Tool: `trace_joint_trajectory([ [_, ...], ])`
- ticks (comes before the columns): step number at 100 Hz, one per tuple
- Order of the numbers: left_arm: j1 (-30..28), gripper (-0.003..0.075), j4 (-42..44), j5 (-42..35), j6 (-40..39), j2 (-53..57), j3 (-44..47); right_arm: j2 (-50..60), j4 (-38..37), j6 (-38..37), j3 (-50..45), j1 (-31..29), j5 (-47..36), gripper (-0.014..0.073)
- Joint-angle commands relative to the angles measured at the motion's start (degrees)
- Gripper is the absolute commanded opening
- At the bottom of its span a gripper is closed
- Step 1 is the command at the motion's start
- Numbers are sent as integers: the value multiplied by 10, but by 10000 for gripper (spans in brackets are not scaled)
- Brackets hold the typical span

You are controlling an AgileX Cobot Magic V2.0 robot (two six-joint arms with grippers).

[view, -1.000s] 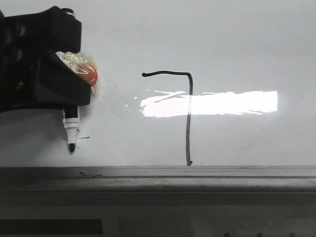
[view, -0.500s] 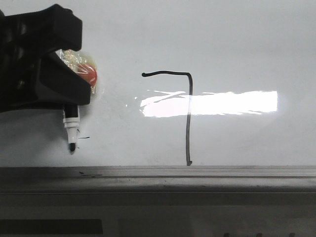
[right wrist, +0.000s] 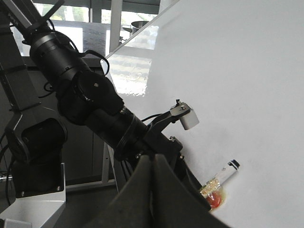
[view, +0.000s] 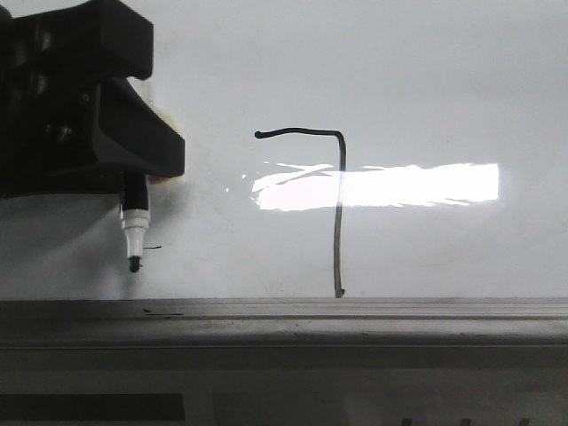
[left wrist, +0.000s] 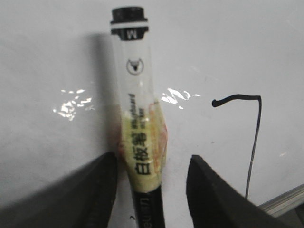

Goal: Write number 7 on whiteboard

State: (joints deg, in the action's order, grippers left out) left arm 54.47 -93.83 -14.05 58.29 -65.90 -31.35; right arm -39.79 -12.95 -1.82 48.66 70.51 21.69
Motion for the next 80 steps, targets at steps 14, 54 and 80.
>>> trace_joint_trajectory([
  [14,-4,510,0,-64,-3,-2,-18,3,-5,0,19,-3,-47,-60],
  [54,-4,606,2,16,2,133,-31,34,-13,0,19,-3,-23,-60],
  [80,-4,279,162,96,3,311,-27,101,-80,0,4,-3,98,-41],
])
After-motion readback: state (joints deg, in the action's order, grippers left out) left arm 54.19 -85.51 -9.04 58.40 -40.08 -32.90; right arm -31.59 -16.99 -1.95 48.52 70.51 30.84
